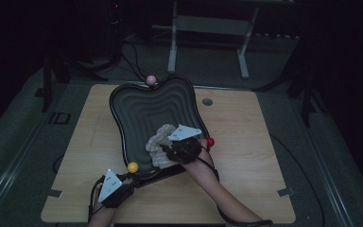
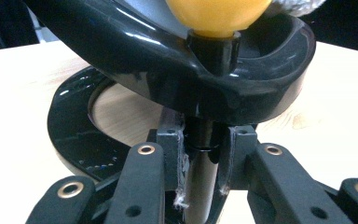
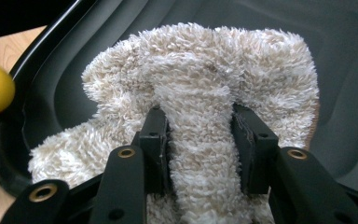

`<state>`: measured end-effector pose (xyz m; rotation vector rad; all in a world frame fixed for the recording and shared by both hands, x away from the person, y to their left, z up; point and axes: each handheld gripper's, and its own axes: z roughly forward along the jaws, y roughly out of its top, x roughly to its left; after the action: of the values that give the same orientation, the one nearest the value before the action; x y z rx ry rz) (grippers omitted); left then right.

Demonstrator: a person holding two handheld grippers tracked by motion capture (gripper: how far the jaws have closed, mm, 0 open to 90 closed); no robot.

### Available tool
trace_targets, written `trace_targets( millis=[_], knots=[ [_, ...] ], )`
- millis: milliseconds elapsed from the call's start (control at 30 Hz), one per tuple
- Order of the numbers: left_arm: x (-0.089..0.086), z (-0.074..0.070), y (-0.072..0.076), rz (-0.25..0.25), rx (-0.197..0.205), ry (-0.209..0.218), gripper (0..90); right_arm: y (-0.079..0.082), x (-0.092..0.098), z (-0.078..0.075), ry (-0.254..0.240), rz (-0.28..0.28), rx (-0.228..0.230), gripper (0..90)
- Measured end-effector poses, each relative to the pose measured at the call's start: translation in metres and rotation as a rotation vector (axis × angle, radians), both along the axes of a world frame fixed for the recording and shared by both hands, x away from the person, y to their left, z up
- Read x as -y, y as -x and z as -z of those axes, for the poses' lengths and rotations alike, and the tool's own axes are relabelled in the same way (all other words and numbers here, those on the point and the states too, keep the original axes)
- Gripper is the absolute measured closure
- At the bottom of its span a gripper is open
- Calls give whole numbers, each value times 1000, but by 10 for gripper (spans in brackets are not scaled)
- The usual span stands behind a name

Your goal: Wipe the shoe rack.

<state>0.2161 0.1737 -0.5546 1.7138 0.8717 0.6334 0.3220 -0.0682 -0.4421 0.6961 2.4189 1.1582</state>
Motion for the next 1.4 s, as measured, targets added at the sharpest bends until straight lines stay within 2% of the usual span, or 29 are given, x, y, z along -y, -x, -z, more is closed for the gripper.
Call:
trace_targets(
  millis=[100,367,567,700,833,967,1067,1100,1167,1267,1300,1333,1400],
  knots=[
    [0,0,0,-9,0,2,728,5,4,2,28,-21,-10,601],
    [0,0,0,-10,-5,2,728,8,11,3,16,-31,-24,602],
    [0,0,0,-8,-7,6,728,3,17,1,31,-27,-24,601],
    [0,0,0,-11,-4,10,727,3,21,2,8,-12,-30,602],
    [0,0,0,-7,-5,13,727,3,19,1,11,-8,-30,601],
    [-1,0,-1,-5,-10,23,726,1,18,-2,-6,-7,-41,605],
    [-1,1,-1,-5,-10,27,726,-1,15,-10,-25,-13,-38,609],
    [-1,1,-1,-6,-12,30,725,-5,11,-19,-43,-20,-35,610],
    [-1,1,-1,-5,-6,27,725,-9,5,-27,-57,-26,-27,610],
    [-1,1,-1,-3,-10,27,726,-18,-4,-42,-90,-19,-11,612],
    [-1,1,-1,-4,-9,25,726,-18,-4,-42,-90,-19,-11,612],
    [-1,1,-1,-3,-8,25,726,-26,-10,-52,-113,-12,-2,613],
    [-1,1,-1,-3,-8,25,726,-30,-13,-57,-122,-7,1,613]
  ],
)
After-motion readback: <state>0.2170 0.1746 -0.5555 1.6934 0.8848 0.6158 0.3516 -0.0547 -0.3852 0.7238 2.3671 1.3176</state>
